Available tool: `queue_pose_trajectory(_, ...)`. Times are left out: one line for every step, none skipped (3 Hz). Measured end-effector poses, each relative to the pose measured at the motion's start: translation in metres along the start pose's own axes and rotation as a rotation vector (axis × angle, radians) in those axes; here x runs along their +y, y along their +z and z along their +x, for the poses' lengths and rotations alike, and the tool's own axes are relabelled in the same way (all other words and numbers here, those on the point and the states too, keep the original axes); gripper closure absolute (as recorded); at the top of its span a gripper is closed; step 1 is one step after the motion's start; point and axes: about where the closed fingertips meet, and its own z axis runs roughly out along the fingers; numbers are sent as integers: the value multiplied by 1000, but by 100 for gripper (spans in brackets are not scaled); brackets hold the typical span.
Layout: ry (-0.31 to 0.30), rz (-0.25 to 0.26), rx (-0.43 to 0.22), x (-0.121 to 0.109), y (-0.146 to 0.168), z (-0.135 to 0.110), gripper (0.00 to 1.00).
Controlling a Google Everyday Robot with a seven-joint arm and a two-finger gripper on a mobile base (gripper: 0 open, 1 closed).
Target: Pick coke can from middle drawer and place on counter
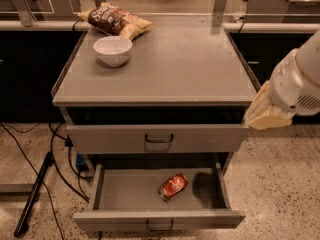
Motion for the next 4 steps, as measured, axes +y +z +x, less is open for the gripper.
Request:
queue_pose_trajectory(13,-52,-42,20,49,6,97)
queue_pose_trajectory(39,-83,-109,42,110,15,100)
queue_pose_trajectory(39,-84,-109,42,110,15,100)
queue_pose_trajectory(41,-70,-135,45,140,20,100)
